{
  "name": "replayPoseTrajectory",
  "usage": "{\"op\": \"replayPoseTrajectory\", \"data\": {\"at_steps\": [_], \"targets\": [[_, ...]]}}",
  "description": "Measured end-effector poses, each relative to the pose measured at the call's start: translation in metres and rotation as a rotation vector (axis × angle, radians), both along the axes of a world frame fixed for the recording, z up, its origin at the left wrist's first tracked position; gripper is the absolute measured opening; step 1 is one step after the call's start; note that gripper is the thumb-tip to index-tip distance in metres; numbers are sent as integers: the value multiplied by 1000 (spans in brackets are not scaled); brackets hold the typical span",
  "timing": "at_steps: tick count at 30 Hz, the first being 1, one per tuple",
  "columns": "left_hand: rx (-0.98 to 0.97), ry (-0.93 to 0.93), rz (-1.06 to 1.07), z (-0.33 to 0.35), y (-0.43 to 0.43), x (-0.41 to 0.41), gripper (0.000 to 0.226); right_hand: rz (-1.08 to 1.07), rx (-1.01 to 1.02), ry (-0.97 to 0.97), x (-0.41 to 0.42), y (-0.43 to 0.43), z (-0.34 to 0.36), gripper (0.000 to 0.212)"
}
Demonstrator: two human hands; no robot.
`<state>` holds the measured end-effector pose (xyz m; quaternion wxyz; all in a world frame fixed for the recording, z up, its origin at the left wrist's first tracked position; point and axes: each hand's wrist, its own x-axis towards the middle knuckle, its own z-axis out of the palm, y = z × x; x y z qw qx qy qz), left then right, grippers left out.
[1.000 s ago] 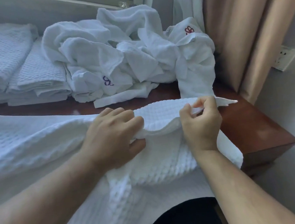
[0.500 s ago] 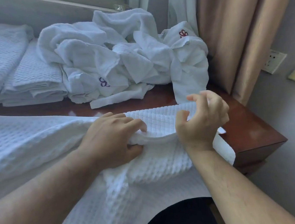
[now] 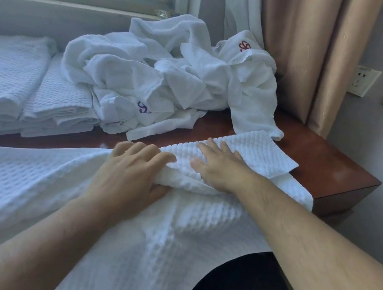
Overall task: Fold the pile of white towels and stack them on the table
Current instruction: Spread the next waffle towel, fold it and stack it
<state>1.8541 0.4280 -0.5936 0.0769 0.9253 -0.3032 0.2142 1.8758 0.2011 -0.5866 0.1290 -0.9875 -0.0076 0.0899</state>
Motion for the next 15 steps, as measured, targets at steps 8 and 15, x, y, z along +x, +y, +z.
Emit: {"op": "replayPoseTrajectory", "data": {"at_steps": [8, 15], "targets": [[-10, 205, 624, -3, 117, -32, 94, 52, 173, -329, 5, 88, 27, 29], [-146, -15, 517, -11, 126, 0, 46, 420, 274, -469, 4, 144, -5, 56]]}}
